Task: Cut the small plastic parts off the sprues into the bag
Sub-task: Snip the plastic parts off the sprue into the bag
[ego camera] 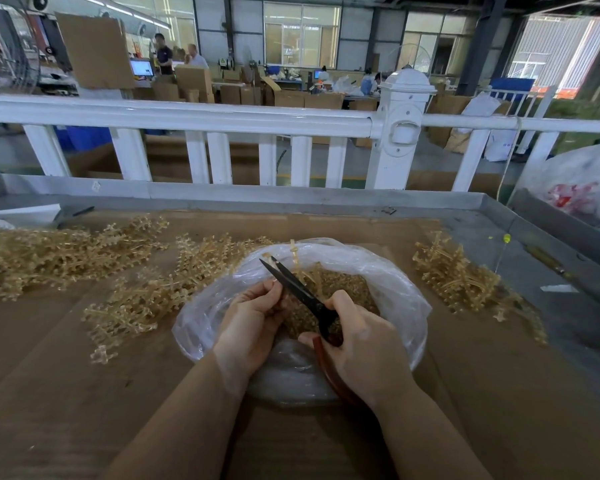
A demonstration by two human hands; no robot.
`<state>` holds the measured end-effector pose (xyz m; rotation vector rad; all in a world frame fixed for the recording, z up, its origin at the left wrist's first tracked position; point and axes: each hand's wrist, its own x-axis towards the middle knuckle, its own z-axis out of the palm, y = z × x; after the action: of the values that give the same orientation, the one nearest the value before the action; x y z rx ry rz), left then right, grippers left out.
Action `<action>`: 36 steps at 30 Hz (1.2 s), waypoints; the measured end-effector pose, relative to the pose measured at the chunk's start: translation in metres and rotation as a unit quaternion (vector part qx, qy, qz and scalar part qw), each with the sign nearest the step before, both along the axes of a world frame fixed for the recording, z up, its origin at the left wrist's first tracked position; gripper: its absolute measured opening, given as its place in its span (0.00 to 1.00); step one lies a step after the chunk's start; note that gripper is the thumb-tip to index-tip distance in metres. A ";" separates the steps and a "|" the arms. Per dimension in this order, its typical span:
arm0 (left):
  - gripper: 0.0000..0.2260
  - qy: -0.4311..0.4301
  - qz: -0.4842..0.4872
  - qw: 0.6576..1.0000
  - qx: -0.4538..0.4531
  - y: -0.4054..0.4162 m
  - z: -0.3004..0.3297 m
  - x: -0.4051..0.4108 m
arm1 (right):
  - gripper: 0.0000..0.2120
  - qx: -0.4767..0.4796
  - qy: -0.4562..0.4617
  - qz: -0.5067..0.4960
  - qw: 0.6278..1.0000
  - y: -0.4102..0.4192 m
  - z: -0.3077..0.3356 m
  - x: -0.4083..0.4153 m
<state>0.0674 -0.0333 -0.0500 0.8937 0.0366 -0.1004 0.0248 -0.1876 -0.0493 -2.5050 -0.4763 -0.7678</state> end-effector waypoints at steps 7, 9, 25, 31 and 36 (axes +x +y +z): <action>0.09 0.018 0.072 0.997 -0.009 -0.005 0.003 0.000 | 0.18 0.017 -0.010 -0.032 0.999 -0.001 0.001 -0.001; 0.13 0.016 0.064 0.998 -0.011 -0.006 0.004 0.000 | 0.18 0.007 -0.002 -0.041 0.999 -0.001 0.000 0.000; 0.09 -0.023 0.011 1.000 -0.018 -0.005 -0.001 0.001 | 0.18 -0.014 0.025 -0.034 0.999 -0.005 -0.004 0.002; 0.17 -0.040 0.003 0.999 0.005 -0.003 -0.003 0.001 | 0.19 -0.001 0.078 -0.003 0.997 -0.010 0.000 0.004; 0.15 -0.044 0.001 0.999 0.014 -0.002 -0.002 0.000 | 0.17 0.023 0.128 0.007 0.992 -0.013 0.007 0.007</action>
<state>0.0678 -0.0357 -0.0523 0.9245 -0.0433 -0.0587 0.0313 -0.2002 -0.0419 -2.5074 -0.3796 -0.4387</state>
